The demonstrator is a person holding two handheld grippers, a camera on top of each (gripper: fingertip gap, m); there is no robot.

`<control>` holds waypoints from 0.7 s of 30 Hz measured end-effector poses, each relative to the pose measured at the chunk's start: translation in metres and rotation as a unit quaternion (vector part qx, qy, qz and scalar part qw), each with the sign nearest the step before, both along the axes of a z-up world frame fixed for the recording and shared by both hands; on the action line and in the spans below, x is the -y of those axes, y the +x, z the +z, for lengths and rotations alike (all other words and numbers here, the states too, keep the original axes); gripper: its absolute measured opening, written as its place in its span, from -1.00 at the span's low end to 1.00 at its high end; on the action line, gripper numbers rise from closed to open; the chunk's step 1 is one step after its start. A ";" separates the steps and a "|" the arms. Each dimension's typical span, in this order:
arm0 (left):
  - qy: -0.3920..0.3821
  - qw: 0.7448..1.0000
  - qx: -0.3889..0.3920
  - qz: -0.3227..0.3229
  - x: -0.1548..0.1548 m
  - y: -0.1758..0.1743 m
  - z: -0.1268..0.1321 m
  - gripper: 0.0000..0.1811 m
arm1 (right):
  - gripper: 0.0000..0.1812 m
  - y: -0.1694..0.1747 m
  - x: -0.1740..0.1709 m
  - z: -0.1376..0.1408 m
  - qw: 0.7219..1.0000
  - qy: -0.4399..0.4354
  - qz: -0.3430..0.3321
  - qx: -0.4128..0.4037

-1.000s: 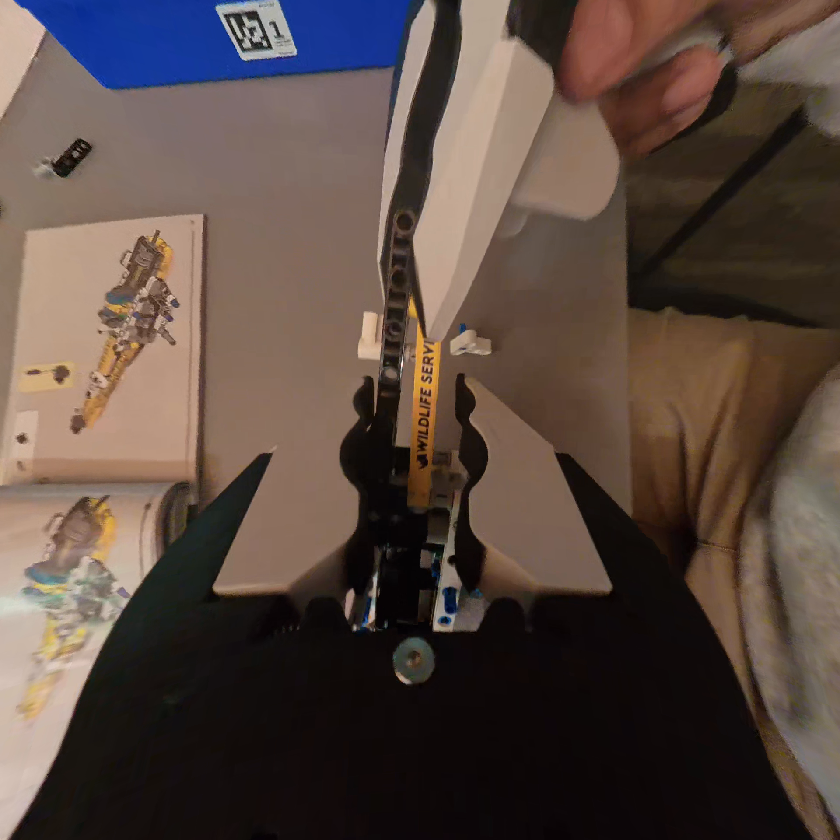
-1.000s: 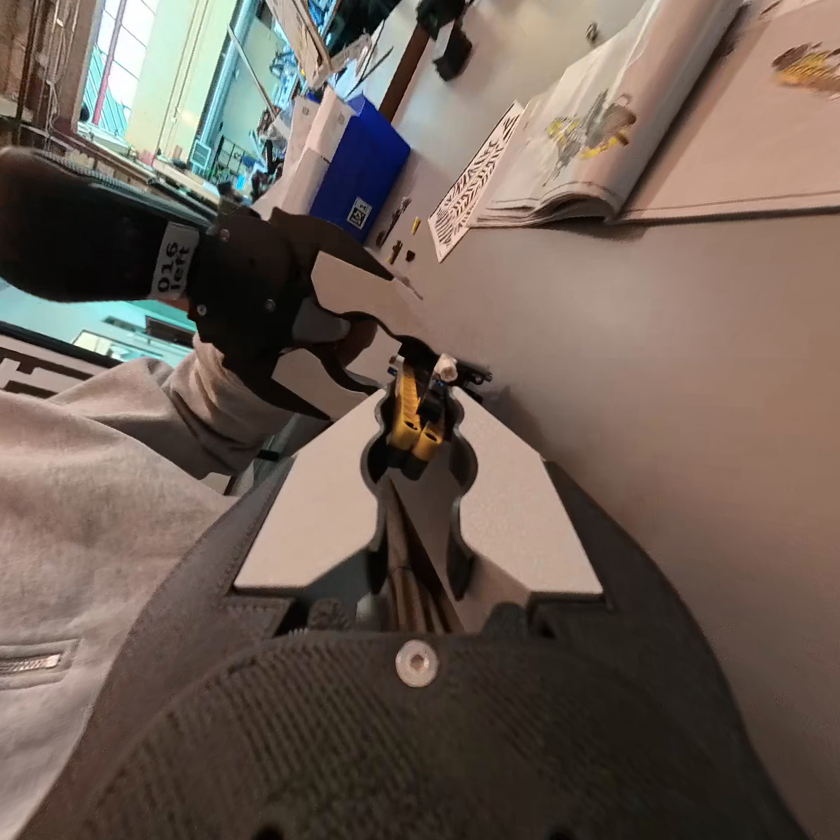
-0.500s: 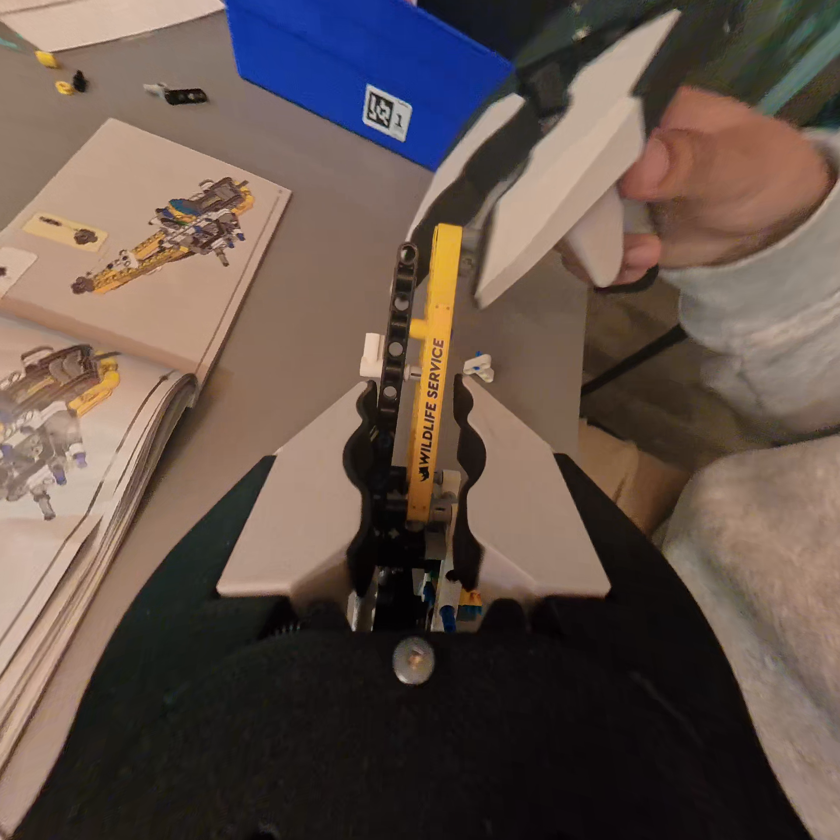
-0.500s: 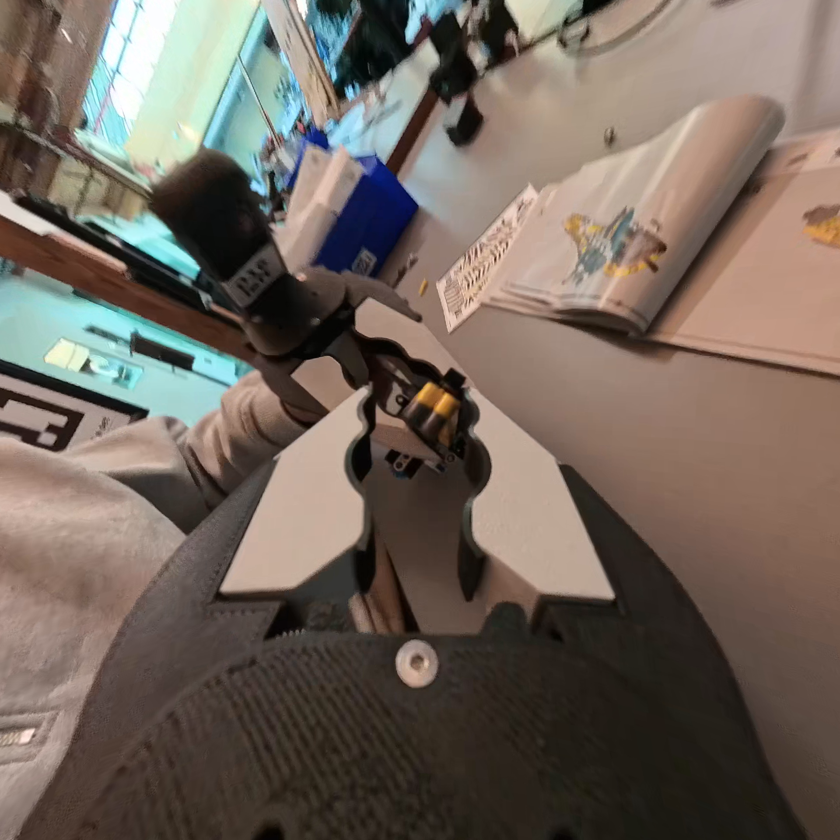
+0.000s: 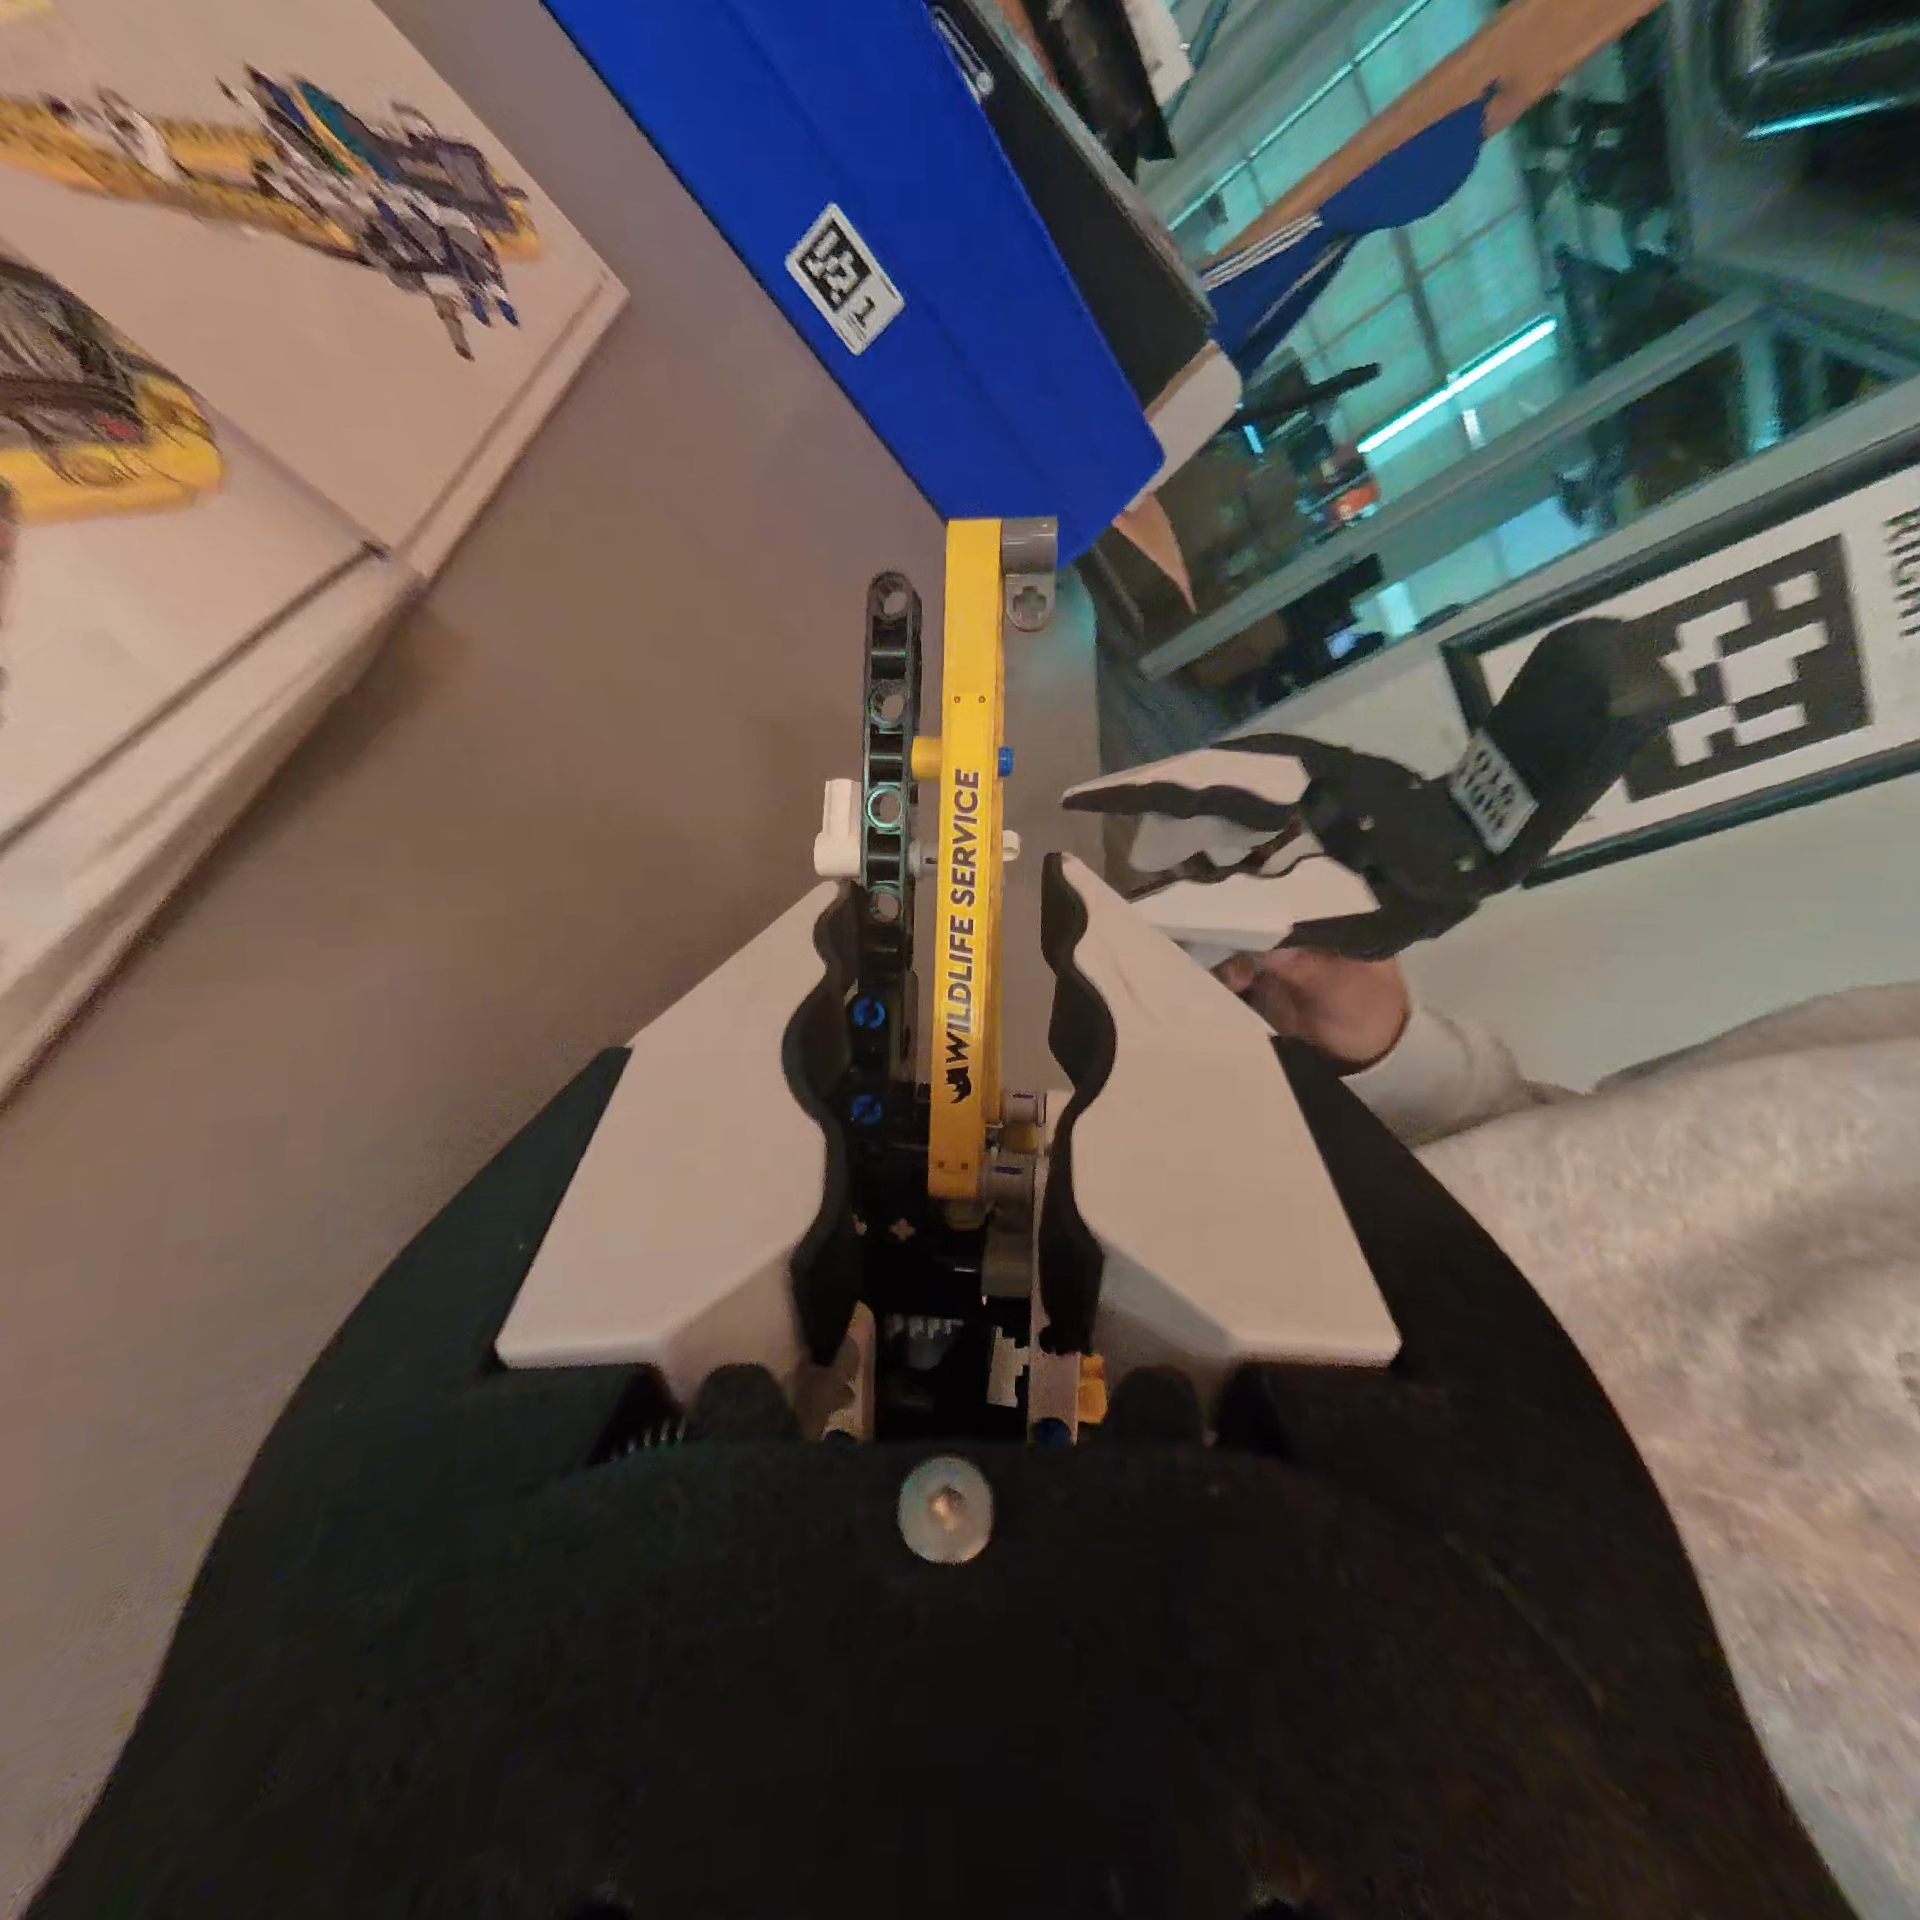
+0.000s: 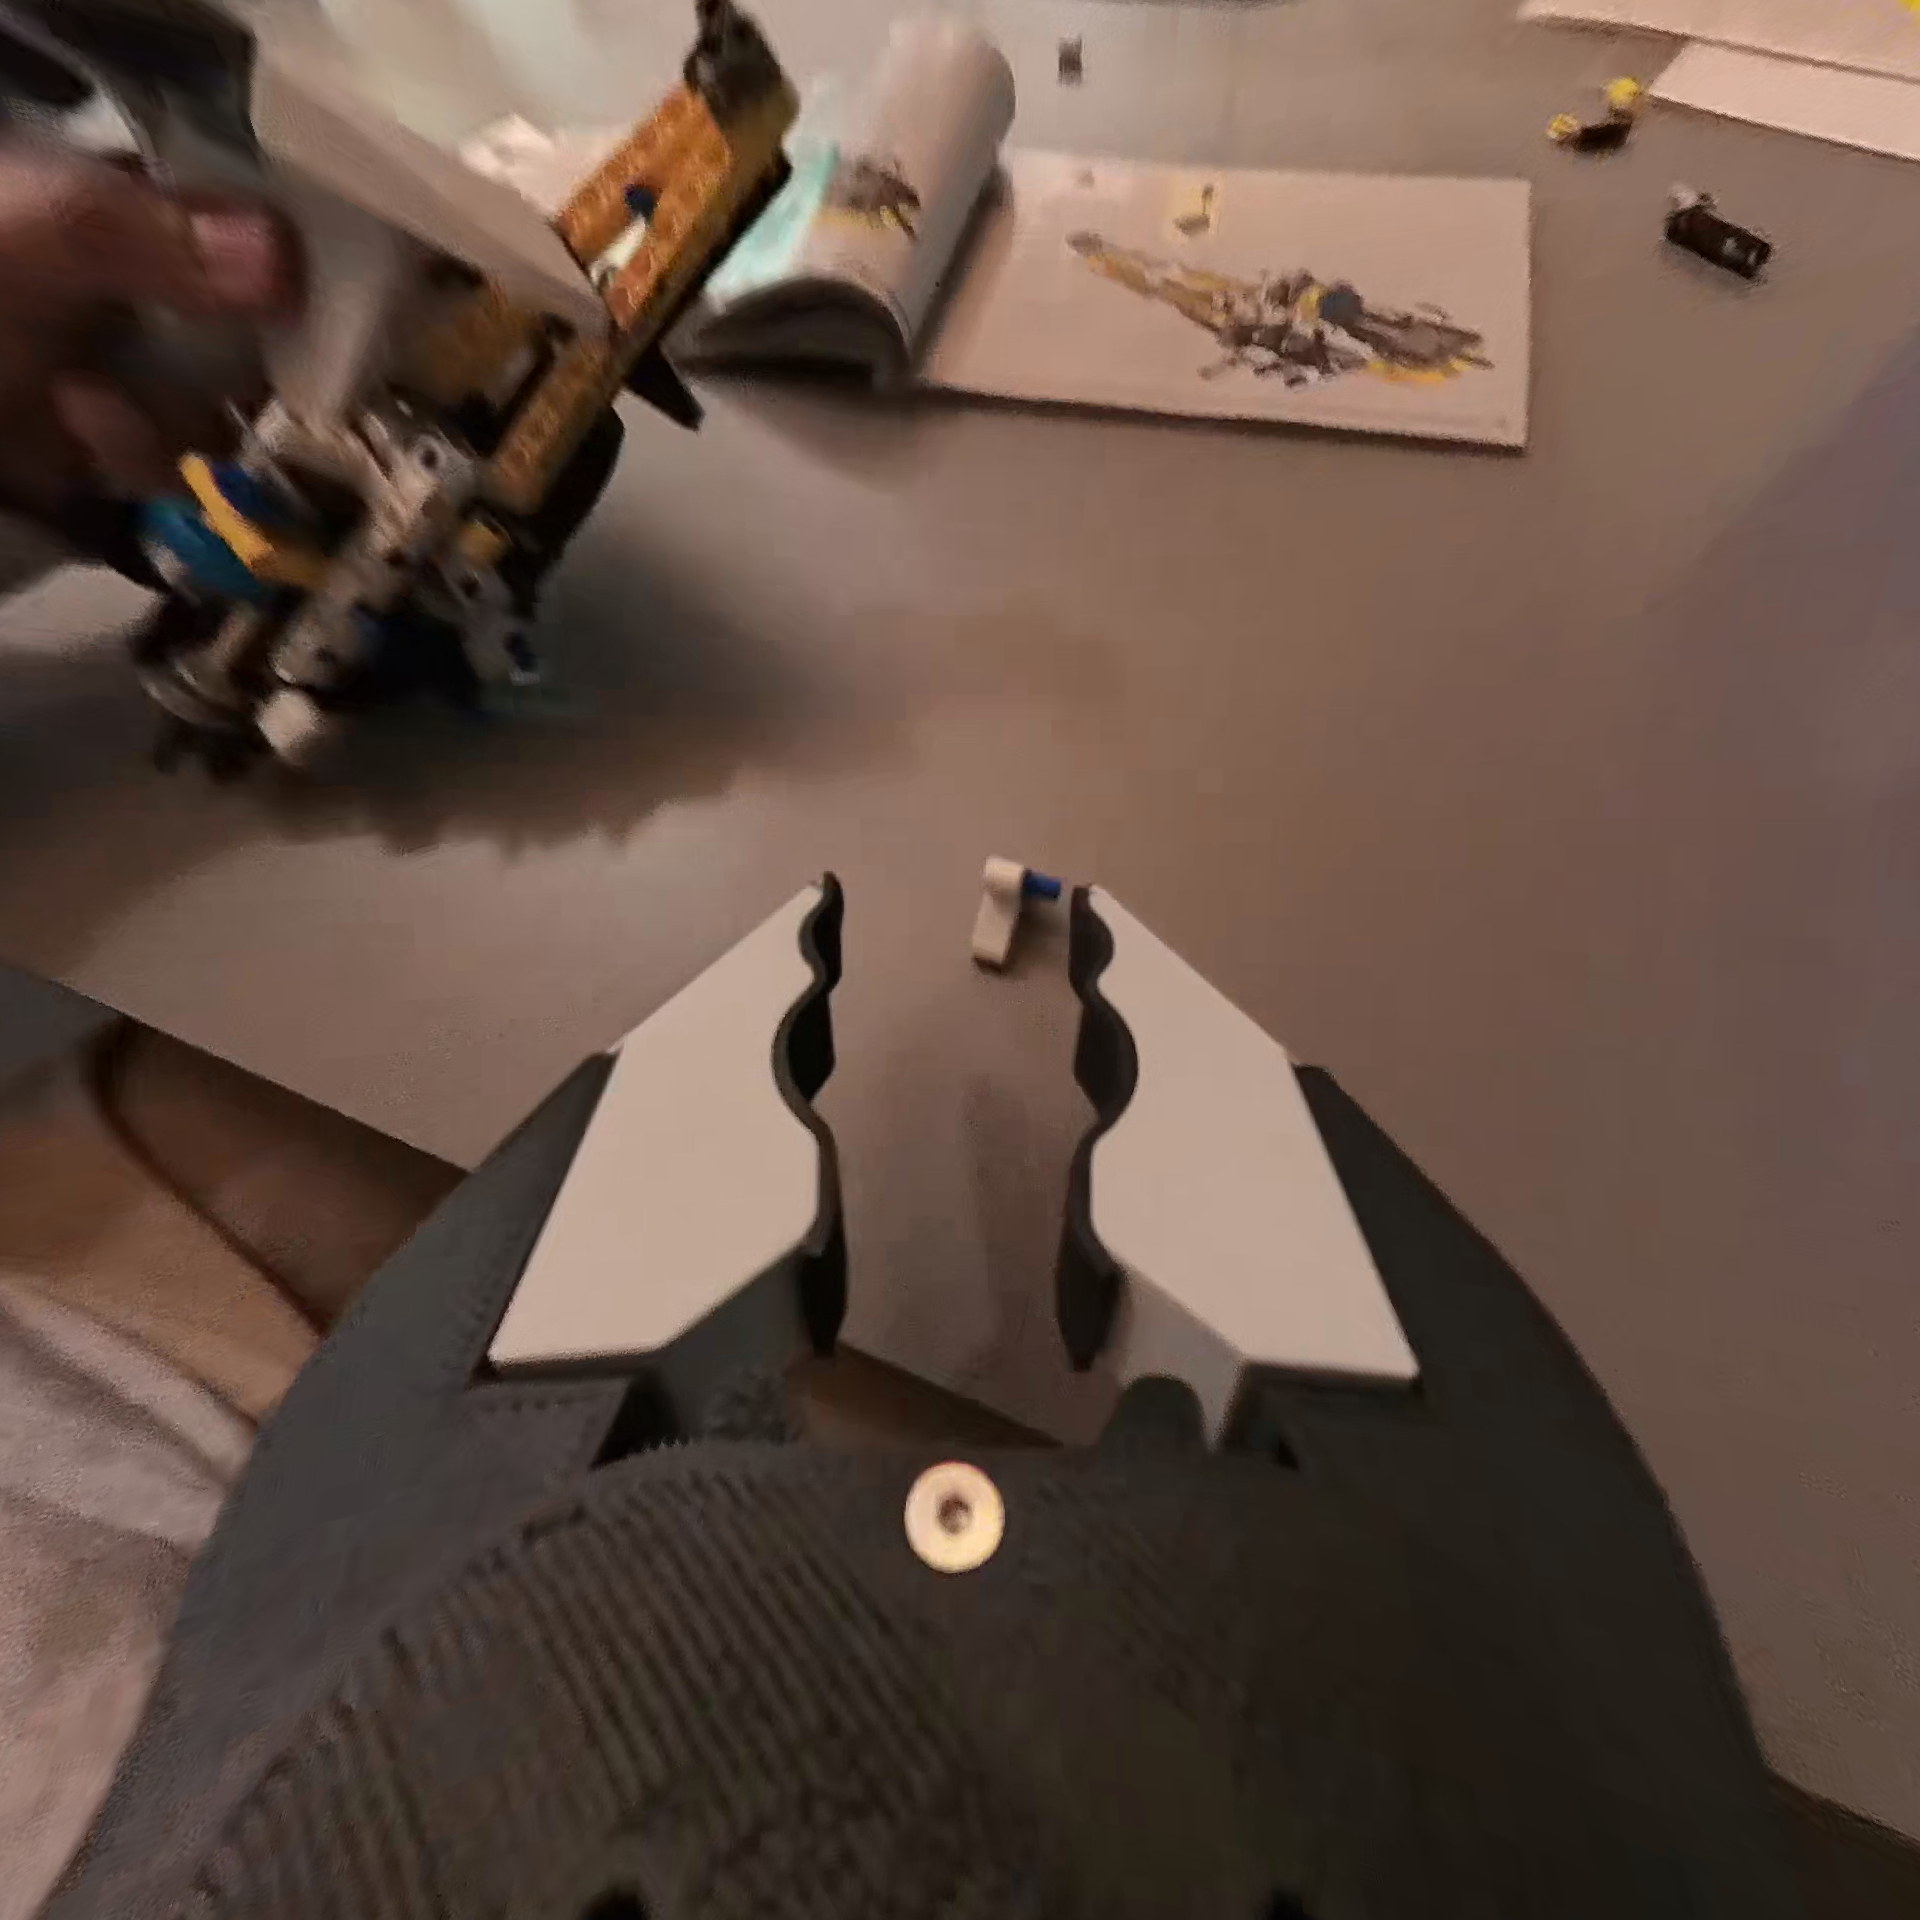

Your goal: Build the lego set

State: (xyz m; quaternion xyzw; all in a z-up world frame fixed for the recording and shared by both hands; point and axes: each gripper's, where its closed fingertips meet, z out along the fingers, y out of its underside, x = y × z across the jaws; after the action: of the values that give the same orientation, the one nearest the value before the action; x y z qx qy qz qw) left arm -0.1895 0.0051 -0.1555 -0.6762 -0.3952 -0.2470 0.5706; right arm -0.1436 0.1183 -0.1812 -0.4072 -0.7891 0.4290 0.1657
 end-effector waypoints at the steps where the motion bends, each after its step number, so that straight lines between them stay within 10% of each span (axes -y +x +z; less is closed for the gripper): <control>1: 0.007 1.000 0.011 -0.008 -0.002 0.002 -0.002 -0.63 | -0.53 0.002 -0.001 -0.008 1.000 0.018 -0.003 0.001; 12: -0.035 0.997 0.040 -0.048 -0.007 0.008 -0.026 -0.53 | -0.93 -0.012 0.008 -0.034 0.997 -0.027 -0.029 0.069; 21: -0.012 1.000 0.022 0.019 0.016 -0.002 -0.011 -0.21 | -0.94 -0.003 0.053 0.028 0.986 -0.049 0.161 0.003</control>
State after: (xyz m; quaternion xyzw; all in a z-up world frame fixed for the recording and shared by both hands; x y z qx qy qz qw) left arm -0.1916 -0.0106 -0.1667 -0.6697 -0.4231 -0.2459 0.5585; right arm -0.1466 0.0657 -0.1532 -0.2835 -0.8227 0.4875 0.0722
